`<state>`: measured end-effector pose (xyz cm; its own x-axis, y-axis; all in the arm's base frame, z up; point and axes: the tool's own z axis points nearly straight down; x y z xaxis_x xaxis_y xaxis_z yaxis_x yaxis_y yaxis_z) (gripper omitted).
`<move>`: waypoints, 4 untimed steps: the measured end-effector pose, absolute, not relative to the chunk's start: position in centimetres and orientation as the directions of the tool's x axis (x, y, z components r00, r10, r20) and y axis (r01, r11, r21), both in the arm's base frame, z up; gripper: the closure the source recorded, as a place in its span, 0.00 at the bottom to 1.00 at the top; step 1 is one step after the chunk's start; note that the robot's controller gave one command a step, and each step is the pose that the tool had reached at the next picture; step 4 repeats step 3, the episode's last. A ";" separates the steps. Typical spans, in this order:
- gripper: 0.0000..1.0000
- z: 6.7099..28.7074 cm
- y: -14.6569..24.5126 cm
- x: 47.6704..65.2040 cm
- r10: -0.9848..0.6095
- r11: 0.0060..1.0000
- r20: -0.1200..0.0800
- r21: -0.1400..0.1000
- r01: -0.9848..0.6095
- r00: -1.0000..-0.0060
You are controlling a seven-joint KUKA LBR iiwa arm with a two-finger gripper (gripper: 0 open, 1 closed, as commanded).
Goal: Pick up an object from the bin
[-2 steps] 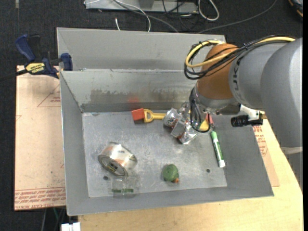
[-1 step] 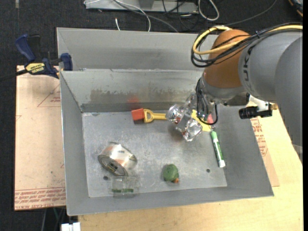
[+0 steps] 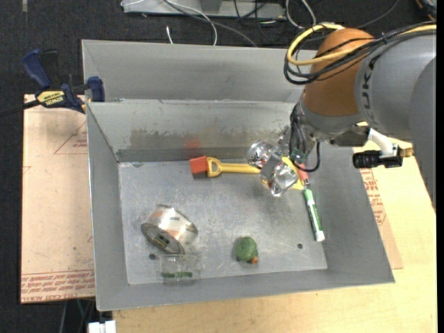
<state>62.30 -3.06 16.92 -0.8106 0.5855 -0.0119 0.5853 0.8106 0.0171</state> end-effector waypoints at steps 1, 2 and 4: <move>1.00 23.7 -3.0 62.0 0.457 0.890 -0.015 0.014 0.457 -0.889; 1.00 26.0 -3.9 63.0 0.372 0.928 -0.035 0.020 0.372 -0.928; 1.00 17.9 -0.9 62.8 0.531 0.847 -0.018 0.020 0.531 -0.847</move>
Offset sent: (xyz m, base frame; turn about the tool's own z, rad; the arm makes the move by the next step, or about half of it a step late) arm 0.0293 -0.0310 -0.0574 0.2855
